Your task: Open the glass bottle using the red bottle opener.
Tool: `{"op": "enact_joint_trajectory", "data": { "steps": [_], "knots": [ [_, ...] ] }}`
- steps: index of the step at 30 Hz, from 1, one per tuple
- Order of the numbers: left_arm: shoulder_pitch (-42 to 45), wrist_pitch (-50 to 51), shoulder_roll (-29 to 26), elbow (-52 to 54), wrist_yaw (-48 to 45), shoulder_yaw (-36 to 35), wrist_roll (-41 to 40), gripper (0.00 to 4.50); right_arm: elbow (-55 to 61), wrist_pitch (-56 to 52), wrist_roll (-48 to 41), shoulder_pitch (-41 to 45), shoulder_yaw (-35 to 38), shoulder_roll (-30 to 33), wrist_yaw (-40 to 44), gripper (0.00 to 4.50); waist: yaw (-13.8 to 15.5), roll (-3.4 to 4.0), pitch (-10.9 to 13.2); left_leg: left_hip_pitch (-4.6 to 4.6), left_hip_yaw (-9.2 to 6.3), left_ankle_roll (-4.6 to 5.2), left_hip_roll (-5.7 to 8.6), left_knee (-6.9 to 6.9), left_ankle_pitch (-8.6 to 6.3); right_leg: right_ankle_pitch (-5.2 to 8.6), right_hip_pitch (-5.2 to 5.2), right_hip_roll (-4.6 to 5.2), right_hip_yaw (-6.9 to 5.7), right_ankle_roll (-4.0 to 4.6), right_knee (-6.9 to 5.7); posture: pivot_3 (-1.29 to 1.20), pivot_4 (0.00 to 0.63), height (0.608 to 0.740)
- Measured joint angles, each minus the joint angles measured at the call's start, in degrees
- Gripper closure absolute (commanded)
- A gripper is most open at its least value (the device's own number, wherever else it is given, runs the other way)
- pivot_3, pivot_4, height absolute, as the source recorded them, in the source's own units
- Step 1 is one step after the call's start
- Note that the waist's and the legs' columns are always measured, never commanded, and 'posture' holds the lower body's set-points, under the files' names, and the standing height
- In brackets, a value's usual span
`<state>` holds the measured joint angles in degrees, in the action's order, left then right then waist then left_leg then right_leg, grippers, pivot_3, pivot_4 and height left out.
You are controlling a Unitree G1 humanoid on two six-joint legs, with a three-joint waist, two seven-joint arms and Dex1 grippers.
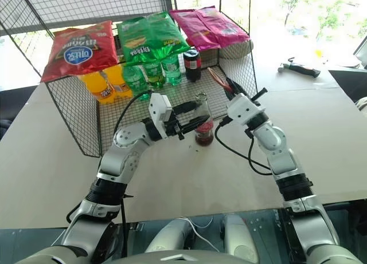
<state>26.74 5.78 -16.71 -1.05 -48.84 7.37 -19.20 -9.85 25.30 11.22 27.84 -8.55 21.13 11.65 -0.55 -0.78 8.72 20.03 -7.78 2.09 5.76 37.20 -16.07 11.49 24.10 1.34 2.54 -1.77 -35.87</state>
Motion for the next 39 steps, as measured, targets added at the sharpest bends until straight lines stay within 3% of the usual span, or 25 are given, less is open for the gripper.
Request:
{"op": "enact_joint_trajectory", "data": {
  "steps": [39],
  "knots": [
    [-2.55, 5.42, -0.86, 6.73, -0.89, -0.15, -2.65, 1.92, -0.05, 0.05, 0.1, -1.57, 0.57, -0.64, 0.51, 4.5, -0.02, 0.0, 0.0, 0.2, 0.02, 0.0, 0.0, 0.0, 0.0, -0.02, 0.19, 0.0, 0.0, 0.03, -0.01, 0.0, 0.15, 0.735]
  ]
}}
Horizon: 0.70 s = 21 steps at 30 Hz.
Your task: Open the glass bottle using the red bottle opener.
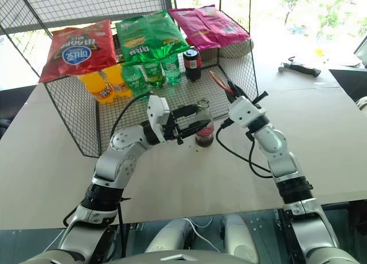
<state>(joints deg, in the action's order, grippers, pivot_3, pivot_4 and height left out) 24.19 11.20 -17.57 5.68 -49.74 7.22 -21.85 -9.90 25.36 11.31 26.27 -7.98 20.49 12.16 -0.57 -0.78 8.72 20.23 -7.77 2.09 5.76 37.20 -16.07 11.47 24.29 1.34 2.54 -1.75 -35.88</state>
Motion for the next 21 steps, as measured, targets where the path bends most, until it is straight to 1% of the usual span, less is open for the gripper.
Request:
{"op": "enact_joint_trajectory", "data": {
  "steps": [8, 13, 21],
  "knots": [
    [0.61, 0.23, 0.0, 0.44, 0.83, -0.64, -0.24, 1.92, -0.08, 0.05, 0.02, 0.0, 0.0, 0.0, 0.0, 4.5, 0.0, 0.0, 0.0, 0.0, 0.0, 0.0, 0.0, 0.0, 0.0, 0.0, 0.0, 0.0, -0.01, 0.0, 0.0, 0.0, 0.15, 0.735],
    [2.81, 0.35, 0.0, 0.63, 1.72, -2.02, -0.66, 1.92, -0.09, 0.18, 0.09, 0.0, 0.0, -0.01, 0.0, 4.5, 0.0, 0.0, 0.0, 0.0, 0.01, 0.0, 0.0, 0.02, 0.0, 0.0, 0.0, 0.0, -0.02, 0.0, -0.01, 0.0, 0.15, 0.735],
    [3.49, 2.48, 0.04, 2.69, 2.26, -2.31, -2.15, 1.92, -0.14, 0.36, 0.45, 0.0, 0.0, -0.03, -0.04, 4.5, -0.01, 0.0, 0.0, 0.0, 0.01, 0.0, 0.0, 0.02, 0.0, -0.01, 0.0, 0.0, -0.02, 0.0, -0.01, 0.0, 0.15, 0.735]
  ]
}}
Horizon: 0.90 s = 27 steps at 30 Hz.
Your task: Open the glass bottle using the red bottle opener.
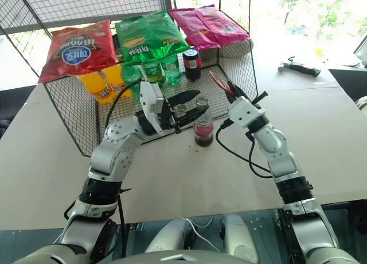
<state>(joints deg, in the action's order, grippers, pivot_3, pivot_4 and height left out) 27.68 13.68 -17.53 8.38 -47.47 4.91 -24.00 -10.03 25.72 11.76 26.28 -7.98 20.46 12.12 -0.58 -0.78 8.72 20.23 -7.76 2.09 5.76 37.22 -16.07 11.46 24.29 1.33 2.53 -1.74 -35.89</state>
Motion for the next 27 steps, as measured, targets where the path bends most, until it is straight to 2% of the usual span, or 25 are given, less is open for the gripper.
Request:
{"op": "enact_joint_trajectory", "data": {
  "steps": [19, 24, 27],
  "knots": [
    [2.92, 5.67, -0.34, 5.44, 1.93, -1.69, -5.5, 1.92, -0.39, 0.67, 0.26, -0.01, 0.03, -0.45, -0.14, 4.5, -0.02, 0.0, 0.0, 0.0, 0.01, -0.01, 0.0, 0.03, 0.0, 0.0, 0.0, 0.0, 0.0, 0.0, -0.02, 0.0, 0.15, 0.735],
    [4.94, 6.13, -1.71, 7.6, 4.17, -4.23, -5.57, 1.92, 0.01, -0.8, -2.31, -1.3, 0.96, -0.77, 0.32, 4.5, -0.02, 0.0, 0.0, 0.0, 0.01, 0.0, 0.0, 0.03, 0.0, 0.0, 0.0, 0.0, 0.01, 0.01, -0.02, 0.0, 0.15, 0.735],
    [4.62, 7.92, -4.99, 10.95, 7.72, -10.09, -7.65, 1.92, 1.1, -4.95, -6.6, -5.86, 3.9, 0.59, 2.75, 4.5, 0.01, 0.0, 0.0, 0.02, -0.01, 0.0, 0.0, 0.02, 0.0, 0.0, 0.01, 0.0, 0.03, 0.01, -0.01, 0.0, 0.15, 0.735]
  ]
}}
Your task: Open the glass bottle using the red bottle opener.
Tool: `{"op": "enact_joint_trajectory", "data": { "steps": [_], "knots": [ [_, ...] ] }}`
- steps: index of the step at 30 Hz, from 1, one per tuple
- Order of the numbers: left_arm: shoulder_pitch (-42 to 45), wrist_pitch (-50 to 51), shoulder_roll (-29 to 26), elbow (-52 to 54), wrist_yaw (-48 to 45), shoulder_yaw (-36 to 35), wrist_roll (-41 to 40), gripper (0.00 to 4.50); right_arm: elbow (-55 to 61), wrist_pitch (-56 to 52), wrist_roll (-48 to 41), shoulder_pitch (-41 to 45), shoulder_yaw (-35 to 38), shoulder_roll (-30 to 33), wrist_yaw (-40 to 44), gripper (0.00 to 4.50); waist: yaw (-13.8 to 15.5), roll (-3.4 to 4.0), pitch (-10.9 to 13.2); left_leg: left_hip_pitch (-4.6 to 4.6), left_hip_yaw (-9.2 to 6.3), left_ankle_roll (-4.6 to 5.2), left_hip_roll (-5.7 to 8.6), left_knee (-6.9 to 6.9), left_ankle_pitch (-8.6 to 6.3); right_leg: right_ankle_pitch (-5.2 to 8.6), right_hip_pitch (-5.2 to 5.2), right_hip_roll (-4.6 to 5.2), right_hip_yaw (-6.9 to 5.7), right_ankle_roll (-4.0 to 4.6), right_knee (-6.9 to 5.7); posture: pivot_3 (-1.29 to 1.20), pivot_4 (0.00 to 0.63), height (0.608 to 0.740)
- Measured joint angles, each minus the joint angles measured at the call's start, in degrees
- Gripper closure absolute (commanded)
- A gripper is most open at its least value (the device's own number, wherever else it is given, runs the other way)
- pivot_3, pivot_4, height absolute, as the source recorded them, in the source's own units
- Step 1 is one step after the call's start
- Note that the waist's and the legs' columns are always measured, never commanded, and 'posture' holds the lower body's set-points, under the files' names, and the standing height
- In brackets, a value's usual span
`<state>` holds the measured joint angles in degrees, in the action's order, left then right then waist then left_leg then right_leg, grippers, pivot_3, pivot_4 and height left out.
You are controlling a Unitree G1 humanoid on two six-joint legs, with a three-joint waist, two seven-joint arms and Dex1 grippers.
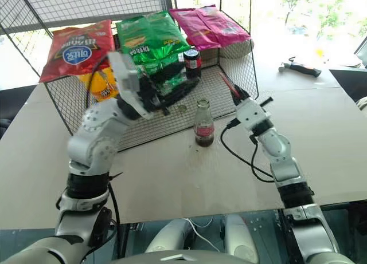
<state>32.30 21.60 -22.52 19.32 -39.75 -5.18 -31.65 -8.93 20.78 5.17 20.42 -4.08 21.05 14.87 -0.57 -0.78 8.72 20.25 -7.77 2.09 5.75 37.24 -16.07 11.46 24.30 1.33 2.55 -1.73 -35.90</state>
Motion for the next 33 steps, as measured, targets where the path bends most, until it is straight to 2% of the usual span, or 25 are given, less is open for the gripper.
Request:
{"op": "enact_joint_trajectory", "data": {
  "steps": [3, 8, 13, 15, 18, 23, 30, 33],
  "knots": [
    [-3.48, 0.49, -1.49, 3.84, 3.25, -4.5, -0.47, 1.92, 2.03, -3.21, -2.44, -3.78, 1.06, 2.19, 3.31, 4.5, -0.08, 0.03, -0.02, -0.01, 0.07, 0.02, 0.0, -0.01, -0.01, 0.0, 0.0, 0.0, 0.02, 0.0, 0.01, 0.0, 0.15, 0.735],
    [-19.36, 0.69, -3.07, 6.77, 6.76, -7.52, 1.55, 1.92, 9.2, -9.25, -5.88, -13.64, 1.33, 5.37, 8.77, 4.5, 0.04, 0.04, -0.01, -0.01, 0.02, 0.01, -0.04, -0.02, -0.02, 0.0, -0.01, -0.03, 0.13, 0.0, 0.0, 0.0, 0.15, 0.735],
    [-30.49, 0.44, -2.64, 10.45, 8.54, -7.24, 2.93, 1.9, 16.13, -20.8, -7.31, -18.56, 1.29, 9.17, 13.1, 2.49, 0.76, 0.05, -0.01, 0.0, 0.11, 0.02, -0.03, 0.12, -0.03, 0.01, -0.08, 0.03, 0.15, -0.05, 0.0, 0.0, 0.15, 0.735],
    [-34.51, -0.45, -1.87, 10.44, 9.04, -5.97, 4.48, 1.9, 17.55, -24.54, -7.33, -19.42, 1.28, 9.57, 13.66, 1.41, 1.03, 0.05, -0.01, -0.03, 0.09, -0.03, -0.05, 0.14, 0.0, 0.02, -0.11, 0.02, 0.12, -0.07, -0.01, 0.0, 0.15, 0.735],
    [-39.42, -1.94, -1.08, 9.94, 9.58, -5.1, 6.91, 1.9, 18.32, -26.98, -7.15, -20.1, 1.4, 10.06, 13.65, 0.03, 1.3, 0.05, -0.01, -0.06, 0.06, -0.04, -0.08, 0.14, 0.01, 0.08, -0.16, 0.01, 0.09, -0.16, -0.02, 0.0, 0.15, 0.735],
    [-44.01, -3.94, -0.72, 9.23, 9.97, -4.49, 9.57, 1.9, 19.77, -26.77, -7.36, -22.12, 3.64, 10.95, 14.0, 0.03, 1.5, 0.04, -0.01, -0.02, 0.04, 0.0, -0.08, 0.14, -0.01, 0.02, -0.16, 0.02, 0.05, -0.04, 0.04, 0.0, 0.15, 0.735],
    [-54.89, -7.32, -1.05, 9.54, 10.29, -3.3, 14.74, 1.9, 23.66, -23.12, -21.71, -38.23, 11.09, 15.53, 29.54, 0.03, 1.51, 0.04, 0.0, 0.11, 0.07, 0.47, -0.08, 0.14, -0.32, 0.08, -0.14, 0.08, 0.06, -0.12, 0.19, 0.0, 0.15, 0.735],
    [-56.05, -9.21, -1.15, 9.53, 10.19, -3.28, 15.97, 1.9, 24.72, -24.87, -25.77, -41.5, 12.02, 15.84, 32.39, 0.03, 1.5, 0.05, 0.01, 0.07, 0.1, 0.47, -0.08, 0.2, -0.38, 0.19, -0.21, 0.1, 0.08, -0.33, 0.19, 0.0, 0.15, 0.735]
  ]
}}
